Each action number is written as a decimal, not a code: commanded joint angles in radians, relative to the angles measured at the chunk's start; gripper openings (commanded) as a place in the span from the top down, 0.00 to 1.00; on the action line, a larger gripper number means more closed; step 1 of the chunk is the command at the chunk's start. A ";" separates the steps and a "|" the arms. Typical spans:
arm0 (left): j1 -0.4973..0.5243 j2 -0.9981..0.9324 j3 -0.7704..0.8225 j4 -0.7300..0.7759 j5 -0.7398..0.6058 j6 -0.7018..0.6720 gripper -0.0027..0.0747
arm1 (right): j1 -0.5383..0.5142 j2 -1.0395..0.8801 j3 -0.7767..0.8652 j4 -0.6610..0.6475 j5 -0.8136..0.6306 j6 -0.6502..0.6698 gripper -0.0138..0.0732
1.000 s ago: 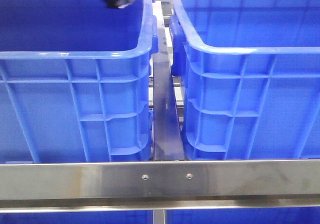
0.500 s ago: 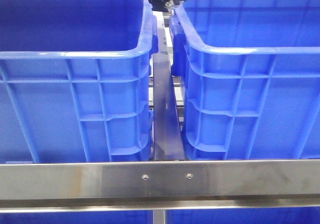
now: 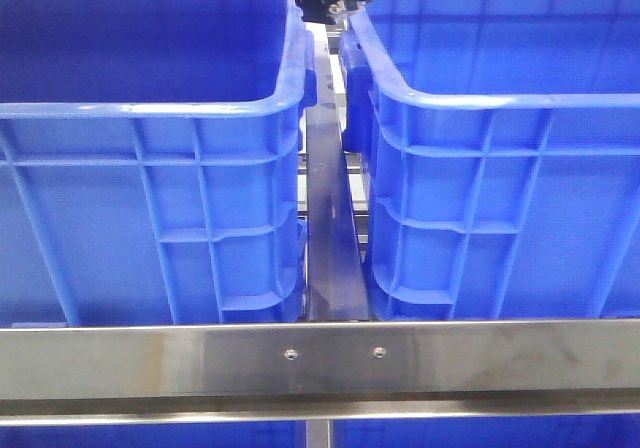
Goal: Pick red and yellow buttons and place in box
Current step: 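Lift the red button toward the center and grasp it with the right gripper, then open the left gripper and carry the red button over the empty bin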
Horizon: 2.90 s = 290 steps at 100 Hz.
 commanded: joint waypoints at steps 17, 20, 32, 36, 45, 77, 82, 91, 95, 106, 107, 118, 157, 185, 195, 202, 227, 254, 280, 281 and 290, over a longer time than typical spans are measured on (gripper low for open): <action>-0.008 -0.040 -0.029 -0.027 -0.055 -0.003 0.72 | 0.002 0.140 -0.201 0.028 0.175 -0.004 0.92; -0.008 -0.040 -0.029 -0.027 -0.055 -0.003 0.72 | 0.002 0.166 -0.217 0.036 0.196 -0.004 0.92; -0.008 -0.040 -0.029 -0.027 -0.055 -0.003 0.72 | 0.002 0.287 -0.317 0.038 0.303 -0.004 0.92; -0.008 -0.040 -0.029 -0.027 -0.055 -0.003 0.72 | 0.002 0.333 -0.352 0.038 0.333 -0.004 0.92; -0.008 -0.040 -0.029 -0.027 -0.055 -0.003 0.72 | 0.002 0.432 -0.426 0.039 0.381 -0.004 0.87; -0.008 -0.040 -0.029 -0.027 -0.055 -0.003 0.72 | 0.002 0.663 -0.605 0.053 0.397 -0.004 0.18; -0.008 -0.040 -0.029 -0.027 -0.055 -0.003 0.72 | 0.002 0.690 -0.625 0.070 0.395 -0.004 0.17; -0.008 -0.040 -0.029 -0.027 -0.055 -0.003 0.72 | 0.002 0.741 -0.664 0.119 0.389 -0.004 0.19; -0.008 -0.040 -0.029 -0.027 -0.055 -0.003 0.72 | 0.002 0.763 -0.681 0.169 0.384 -0.004 0.20; -0.008 -0.040 -0.029 -0.027 -0.055 -0.003 0.72 | 0.003 0.818 -0.733 0.305 0.399 -0.010 0.23; -0.008 -0.040 -0.029 -0.027 -0.055 -0.003 0.72 | 0.003 0.827 -0.737 0.315 0.401 -0.017 0.24; -0.008 -0.040 -0.029 -0.027 -0.055 -0.003 0.72 | 0.009 0.893 -0.789 0.519 0.411 -0.125 0.25; -0.008 -0.040 -0.029 -0.027 -0.055 -0.003 0.72 | 0.149 1.191 -0.922 1.143 0.497 -0.451 0.25; -0.008 -0.040 -0.029 -0.027 -0.055 -0.003 0.72 | 0.261 1.416 -1.052 1.234 0.541 -0.452 0.25; -0.008 -0.040 -0.029 -0.027 -0.055 -0.003 0.72 | 0.275 1.463 -1.078 1.249 0.559 -0.452 0.25; -0.008 -0.040 -0.029 -0.027 -0.055 -0.003 0.72 | 0.275 1.486 -1.086 1.249 0.575 -0.452 0.25; -0.008 -0.040 -0.029 -0.027 -0.055 -0.003 0.72 | 0.275 1.496 -1.086 1.249 0.585 -0.452 0.25; -0.008 -0.040 -0.029 -0.027 -0.053 -0.003 0.72 | 0.275 1.496 -1.086 1.249 0.593 -0.452 0.53; -0.008 -0.040 -0.029 -0.006 -0.057 -0.003 0.29 | 0.257 1.494 -1.094 1.249 0.593 -0.452 0.54; -0.008 -0.040 -0.029 -0.004 -0.057 -0.003 0.26 | 0.255 1.494 -1.097 1.248 0.593 -0.452 0.54; -0.008 -0.040 -0.038 0.002 -0.048 -0.003 0.11 | 0.212 1.489 -1.122 1.240 0.596 -0.457 0.54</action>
